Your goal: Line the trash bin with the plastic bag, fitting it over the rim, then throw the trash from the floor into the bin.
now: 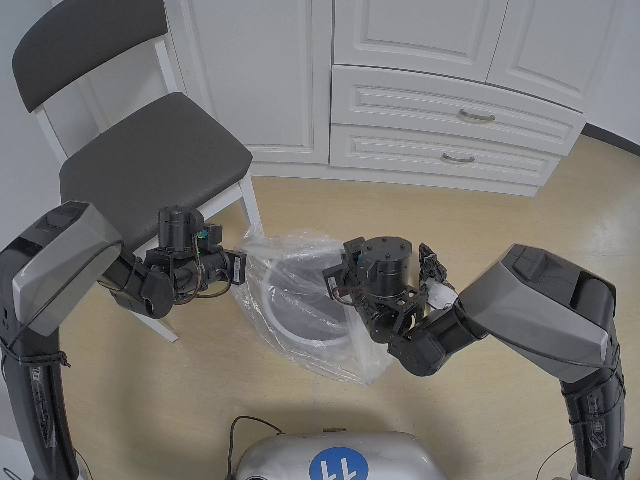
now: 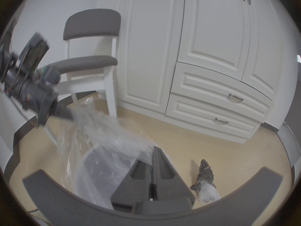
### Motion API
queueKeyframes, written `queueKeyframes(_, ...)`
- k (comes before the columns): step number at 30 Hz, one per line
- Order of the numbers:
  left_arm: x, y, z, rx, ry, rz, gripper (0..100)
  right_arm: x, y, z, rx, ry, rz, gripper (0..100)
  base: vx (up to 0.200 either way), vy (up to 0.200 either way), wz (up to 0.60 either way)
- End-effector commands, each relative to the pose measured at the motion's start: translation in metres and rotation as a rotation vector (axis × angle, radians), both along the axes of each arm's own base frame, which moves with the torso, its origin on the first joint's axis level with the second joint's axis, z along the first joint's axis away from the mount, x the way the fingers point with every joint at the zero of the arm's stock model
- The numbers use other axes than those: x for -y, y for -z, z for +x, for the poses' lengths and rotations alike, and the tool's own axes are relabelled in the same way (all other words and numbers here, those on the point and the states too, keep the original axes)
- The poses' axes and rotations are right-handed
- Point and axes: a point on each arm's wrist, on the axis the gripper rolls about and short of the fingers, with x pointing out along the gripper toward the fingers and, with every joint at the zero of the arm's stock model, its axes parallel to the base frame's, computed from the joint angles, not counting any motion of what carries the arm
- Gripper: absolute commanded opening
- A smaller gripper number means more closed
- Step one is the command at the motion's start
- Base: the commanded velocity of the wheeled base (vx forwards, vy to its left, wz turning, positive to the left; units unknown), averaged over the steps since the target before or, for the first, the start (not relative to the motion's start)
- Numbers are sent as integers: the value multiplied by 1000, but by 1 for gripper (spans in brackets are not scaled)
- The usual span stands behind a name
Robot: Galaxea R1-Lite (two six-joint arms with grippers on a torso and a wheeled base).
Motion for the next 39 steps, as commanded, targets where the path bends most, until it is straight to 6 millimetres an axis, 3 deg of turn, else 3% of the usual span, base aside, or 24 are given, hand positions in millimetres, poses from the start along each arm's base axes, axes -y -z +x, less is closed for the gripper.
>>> queueKeyframes(1, 1, 26, 6, -44, 1, 29, 0, 7, -3, 17, 24, 35, 19, 0, 0, 0, 0)
queueKeyframes(6, 1, 30, 4, -60, 6, 29, 0, 8, 3, 27, 31, 49, 21, 0, 0, 0, 0)
queueKeyframes(7, 0, 31, 3, -63, 9, 28, 100, 8, 3, 29, 34, 51, 23, 0, 0, 0, 0)
queueKeyframes(14, 1, 26, -5, -80, 19, 38, 100, 18, -4, 35, 39, 60, 24, 0, 0, 0, 0)
queueKeyframes(25, -7, -42, -54, -123, 58, 52, 100, 25, -29, 67, 11, 46, 8, 0, 0, 0, 0)
queueKeyframes(35, -9, -49, -63, -90, 68, 37, 100, 22, -9, 113, 100, 98, 68, 0, 0, 0, 0)
queueKeyframes(37, -9, -50, -64, -66, 68, 32, 100, 19, 23, 117, 62, 89, 45, 0, 0, 0, 0)
queueKeyframes(39, -9, -50, -64, -49, 67, 27, 100, 17, 31, 117, 55, 83, 43, 0, 0, 0, 0)
